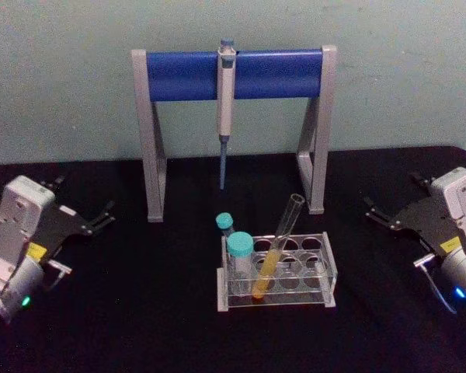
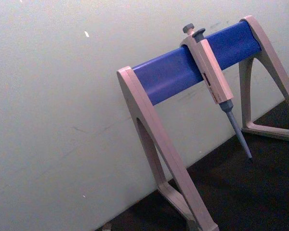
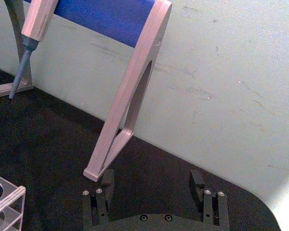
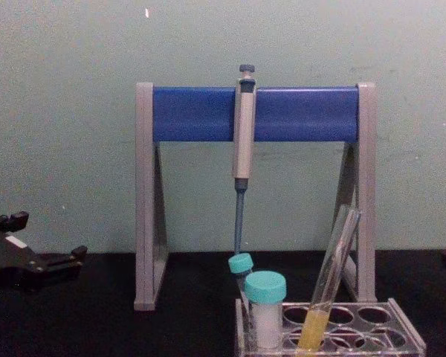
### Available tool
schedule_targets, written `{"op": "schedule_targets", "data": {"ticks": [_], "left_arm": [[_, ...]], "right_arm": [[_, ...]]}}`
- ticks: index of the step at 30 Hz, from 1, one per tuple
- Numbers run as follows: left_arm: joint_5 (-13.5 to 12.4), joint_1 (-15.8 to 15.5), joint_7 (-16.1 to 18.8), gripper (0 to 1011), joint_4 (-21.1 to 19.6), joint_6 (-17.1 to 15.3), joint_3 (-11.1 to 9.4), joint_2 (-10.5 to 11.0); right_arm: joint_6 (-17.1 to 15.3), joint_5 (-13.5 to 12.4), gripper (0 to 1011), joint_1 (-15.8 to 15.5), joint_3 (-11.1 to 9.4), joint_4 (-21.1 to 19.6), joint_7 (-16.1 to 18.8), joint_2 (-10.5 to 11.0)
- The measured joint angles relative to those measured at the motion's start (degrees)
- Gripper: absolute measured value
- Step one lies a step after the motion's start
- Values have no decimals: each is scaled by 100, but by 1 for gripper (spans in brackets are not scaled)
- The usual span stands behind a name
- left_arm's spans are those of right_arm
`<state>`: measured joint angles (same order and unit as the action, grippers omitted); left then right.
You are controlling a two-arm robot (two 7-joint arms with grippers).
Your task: Pick up the test tube from the test tube rack, shake it, then place it back into the test tube rack.
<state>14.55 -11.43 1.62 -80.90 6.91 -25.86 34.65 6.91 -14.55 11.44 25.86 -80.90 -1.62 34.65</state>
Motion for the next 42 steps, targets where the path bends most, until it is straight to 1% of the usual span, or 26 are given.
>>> {"op": "schedule_targets", "data": {"ticks": [42], "left_arm": [[0,0,0,1001,0,0,0,0]], "right_arm": [[0,0,1000,0,0,0,0,0]]}}
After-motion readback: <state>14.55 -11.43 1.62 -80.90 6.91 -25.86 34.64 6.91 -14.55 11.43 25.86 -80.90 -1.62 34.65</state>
